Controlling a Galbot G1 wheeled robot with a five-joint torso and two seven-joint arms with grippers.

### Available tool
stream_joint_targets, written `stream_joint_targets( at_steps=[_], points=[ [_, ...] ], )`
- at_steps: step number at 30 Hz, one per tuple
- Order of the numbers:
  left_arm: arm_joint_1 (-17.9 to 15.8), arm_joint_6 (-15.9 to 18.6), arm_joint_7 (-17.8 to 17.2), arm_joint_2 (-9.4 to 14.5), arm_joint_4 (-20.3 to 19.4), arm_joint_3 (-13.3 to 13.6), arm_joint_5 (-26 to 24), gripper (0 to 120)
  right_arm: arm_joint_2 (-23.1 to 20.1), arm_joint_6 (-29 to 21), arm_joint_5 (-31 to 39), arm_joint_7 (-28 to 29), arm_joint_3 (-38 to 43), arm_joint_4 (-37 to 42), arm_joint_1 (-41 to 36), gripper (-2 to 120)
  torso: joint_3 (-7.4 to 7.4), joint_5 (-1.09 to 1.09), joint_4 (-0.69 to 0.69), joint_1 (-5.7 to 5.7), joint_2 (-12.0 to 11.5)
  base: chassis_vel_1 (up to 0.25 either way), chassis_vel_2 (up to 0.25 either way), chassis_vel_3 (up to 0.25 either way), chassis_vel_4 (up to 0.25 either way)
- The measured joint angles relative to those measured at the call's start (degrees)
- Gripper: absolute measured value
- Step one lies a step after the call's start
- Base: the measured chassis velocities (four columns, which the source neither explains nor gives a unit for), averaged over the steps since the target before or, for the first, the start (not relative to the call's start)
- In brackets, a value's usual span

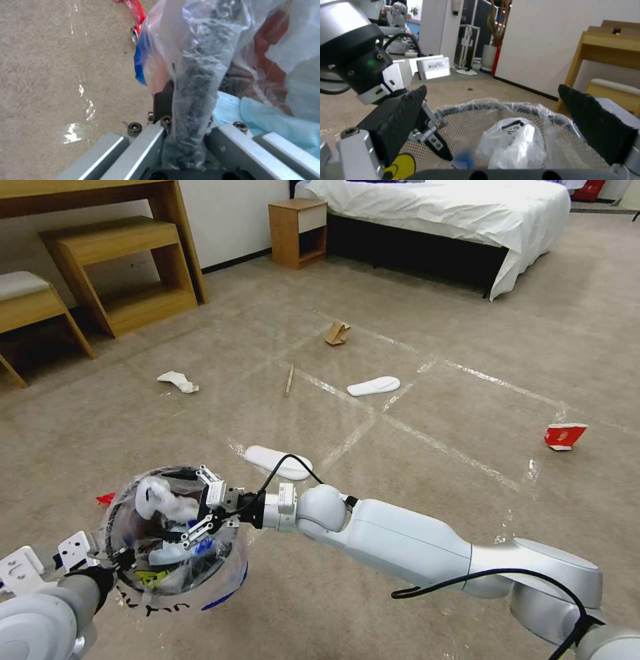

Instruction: Pick up the trash bin and place the garbage on the floor into it.

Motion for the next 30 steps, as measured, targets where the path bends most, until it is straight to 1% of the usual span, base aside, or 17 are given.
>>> stream_joint_targets(
  at_steps=[17,22,24,26,28,30],
  points=[
    [0.1,-0.2,-0.7,-0.3,-0.3,-0.3,-0.6,0,-0.5,-0.3,0.8,1.9,-0.3,3.0,1.0,100,0.00,0.00,0.00,0.00,0.0,0.000,0.000,0.000,0.000],
    [0.2,-0.2,-1.2,-0.4,-0.2,-0.3,-1.1,0,-0.5,-0.9,3.1,3.3,4.2,5.8,3.7,100,0.00,0.00,0.01,0.00,0.0,0.000,0.000,0.000,0.000],
    [0.3,-0.2,-1.6,-0.2,-0.3,-0.6,-1.7,0,-0.8,-1.7,5.2,4.7,9.1,7.2,6.3,100,0.00,0.00,0.02,0.00,0.0,0.000,0.000,0.000,0.000],
    [0.3,-0.2,-1.7,-0.2,-0.4,-0.6,-1.9,0,-1.0,-1.9,5.7,5.3,10.5,7.4,7.0,100,0.00,0.00,0.02,0.00,0.0,0.000,0.000,0.000,0.000],
    [0.5,-0.2,-2.0,0.0,-0.8,-0.9,-2.3,0,-2.5,-2.6,7.1,7.5,17.2,7.5,8.7,100,0.00,0.00,0.02,0.00,0.0,0.000,0.000,0.000,0.000],
    [0.5,-0.2,-2.0,0.0,-0.9,-0.9,-2.3,0,-2.9,-2.8,7.2,7.7,18.2,7.5,8.8,100,0.00,0.00,0.02,0.00,0.0,0.000,0.000,0.000,0.000]
  ],
)
